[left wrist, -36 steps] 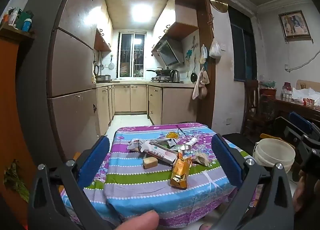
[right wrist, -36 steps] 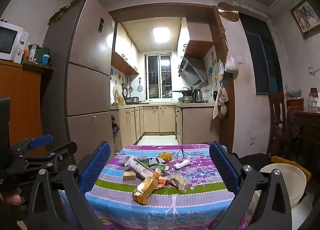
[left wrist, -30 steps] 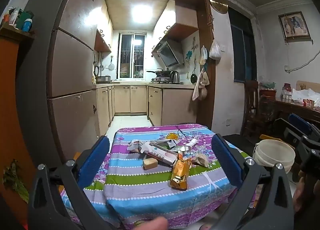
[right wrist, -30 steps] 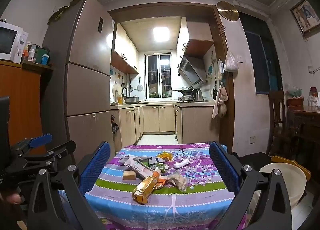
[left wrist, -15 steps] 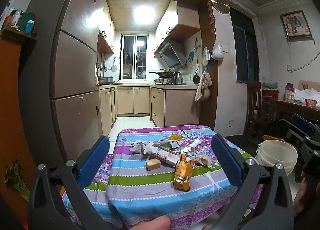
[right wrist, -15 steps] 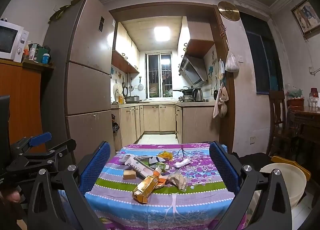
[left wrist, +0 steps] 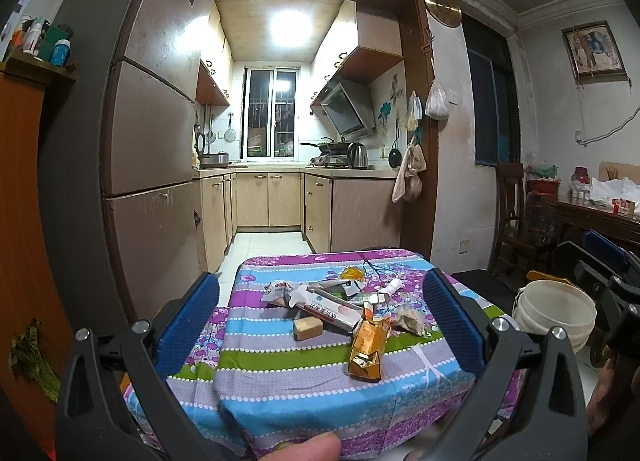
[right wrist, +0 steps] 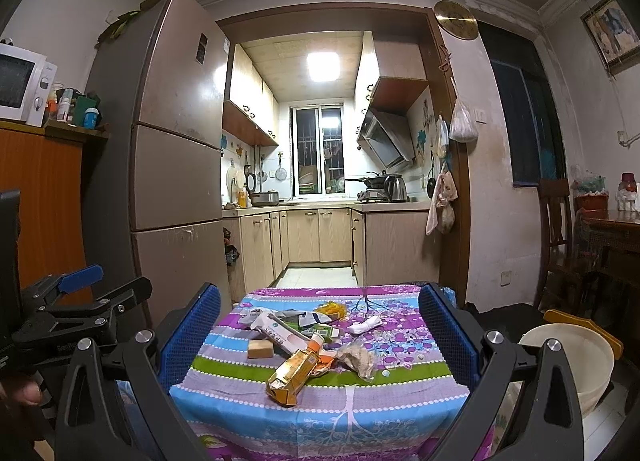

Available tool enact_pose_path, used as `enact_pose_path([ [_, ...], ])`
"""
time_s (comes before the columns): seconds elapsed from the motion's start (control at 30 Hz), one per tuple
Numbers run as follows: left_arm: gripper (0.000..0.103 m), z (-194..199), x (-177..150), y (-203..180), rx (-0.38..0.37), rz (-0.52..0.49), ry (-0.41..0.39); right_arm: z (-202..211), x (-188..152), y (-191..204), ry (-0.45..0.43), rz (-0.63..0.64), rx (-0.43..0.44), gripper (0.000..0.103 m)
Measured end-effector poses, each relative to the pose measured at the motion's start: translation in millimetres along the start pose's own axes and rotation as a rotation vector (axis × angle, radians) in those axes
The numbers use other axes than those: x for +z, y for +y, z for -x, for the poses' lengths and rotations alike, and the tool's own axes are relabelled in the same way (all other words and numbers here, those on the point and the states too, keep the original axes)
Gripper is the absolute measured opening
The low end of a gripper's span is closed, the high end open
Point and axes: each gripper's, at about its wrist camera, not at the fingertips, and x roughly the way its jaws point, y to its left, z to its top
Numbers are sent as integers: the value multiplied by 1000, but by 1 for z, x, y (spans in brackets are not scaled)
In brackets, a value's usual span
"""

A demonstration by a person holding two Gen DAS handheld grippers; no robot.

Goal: Collect trash

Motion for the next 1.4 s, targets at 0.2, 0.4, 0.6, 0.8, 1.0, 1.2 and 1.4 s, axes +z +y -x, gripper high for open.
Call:
enact_pose_path([
  [0.2, 98, -2, 0, 0, -2, -2, 10, 1, -1, 0, 5, -2, -1, 99],
  [0.4, 98, -4, 0, 1, 4, 5, 19, -1, -3, -2, 11, -5, 1, 99],
  [0.6, 98, -5, -1, 1, 3, 4, 18, 0, -5, -2, 15, -8, 1, 99],
  [0.8, 98, -6, -1, 2, 5, 4, 26, -1, -7, -2, 17, -11, 0, 99],
  [1.0, 98, -6, -2, 2, 8, 2, 27, 0, -10, -1, 19, -13, -1, 99],
  [1.2, 98, -6, -4, 0, 7, 2, 30, -4, -9, -3, 25, -17, -3, 99],
  [1.4, 98, -6, -4, 0, 9, 1, 31, -4, -9, -4, 25, -16, -2, 99],
])
